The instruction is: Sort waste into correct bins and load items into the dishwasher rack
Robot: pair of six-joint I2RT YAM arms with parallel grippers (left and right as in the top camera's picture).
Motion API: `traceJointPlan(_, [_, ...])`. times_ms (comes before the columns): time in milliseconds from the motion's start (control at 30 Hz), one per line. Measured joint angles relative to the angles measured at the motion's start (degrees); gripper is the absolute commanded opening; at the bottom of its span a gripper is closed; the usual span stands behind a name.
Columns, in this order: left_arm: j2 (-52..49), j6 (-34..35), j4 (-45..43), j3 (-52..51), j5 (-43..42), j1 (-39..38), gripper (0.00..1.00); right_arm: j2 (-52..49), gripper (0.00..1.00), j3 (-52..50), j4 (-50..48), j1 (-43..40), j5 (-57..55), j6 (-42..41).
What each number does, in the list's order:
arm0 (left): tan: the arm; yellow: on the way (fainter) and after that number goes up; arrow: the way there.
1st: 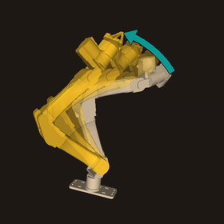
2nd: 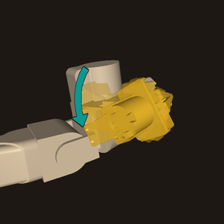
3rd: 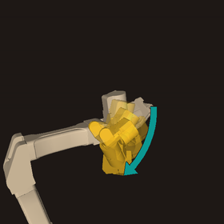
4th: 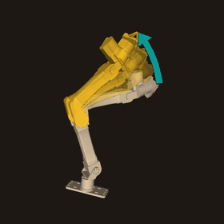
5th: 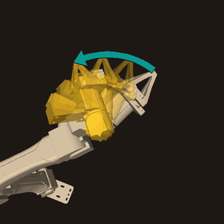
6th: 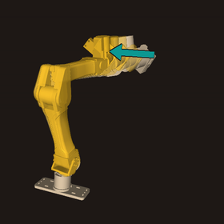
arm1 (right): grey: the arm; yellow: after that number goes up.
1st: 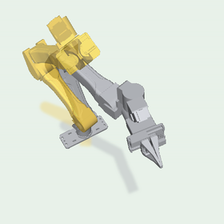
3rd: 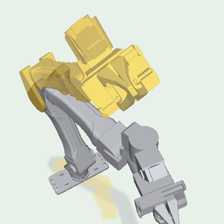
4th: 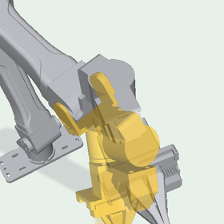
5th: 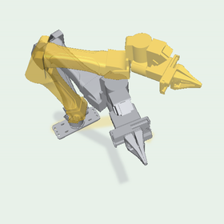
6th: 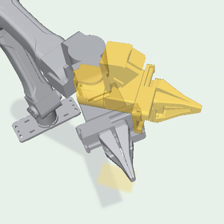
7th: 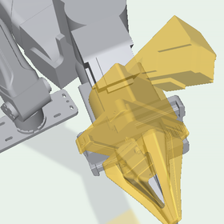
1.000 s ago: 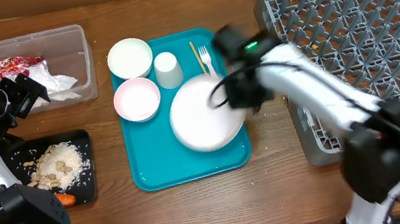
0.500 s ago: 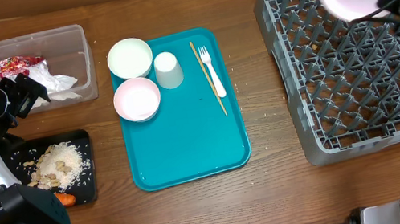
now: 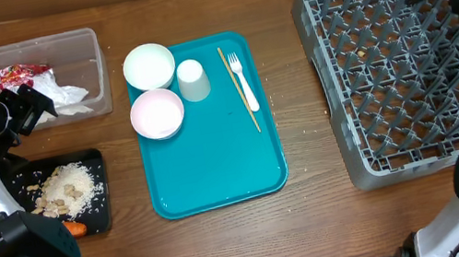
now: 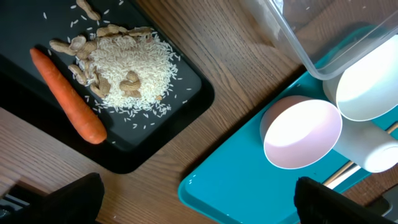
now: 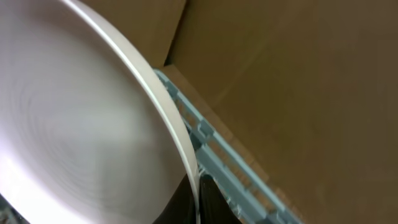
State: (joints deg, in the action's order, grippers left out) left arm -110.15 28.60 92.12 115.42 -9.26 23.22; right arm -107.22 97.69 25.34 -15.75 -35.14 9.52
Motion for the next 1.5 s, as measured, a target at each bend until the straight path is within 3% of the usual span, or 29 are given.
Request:
traceJointPlan(300, [0.0,0.0,0.0,0.0,0.0,0.0,1.0,-5.9,0.07,0.0,-6.7,-0.1,-0.9,11.6])
traceJointPlan(800, [0.0,0.0,0.0,0.0,0.0,0.0,1.0,-9.7,0.1,0.0,-10.3,-2.1,-4.4,12.2])
traceJointPlan(867, [0.0,0.0,0.0,0.0,0.0,0.0,1.0,-9.7,0.17,0.0,-10.3,-1.0,-4.5,12.1])
traceJointPlan(933, [0.0,0.0,0.0,0.0,0.0,0.0,1.0,-9.7,0.4,0.0,-10.3,0.4,-4.6,11.8])
traceJointPlan(1000, [0.0,0.0,0.0,0.0,0.0,0.0,1.0,-9.7,0.5,0.0,-10.3,1.6,-4.6,12.0])
traceJointPlan(1100, [0.0,0.0,0.0,0.0,0.0,0.0,1.0,-9.7,0.5,0.0,-8.5,3.1,-4.4,9.6])
traceJointPlan(1300, [0.0,0.0,0.0,0.0,0.0,0.0,1.0,-9.7,0.35,0.0,-0.1,3.0,5.7,2.6])
traceJointPlan(1500, [0.0,0.0,0.0,0.0,0.0,0.0,1.0,-11.9,0.35,0.0,4.7,-0.2,17.2,-3.5])
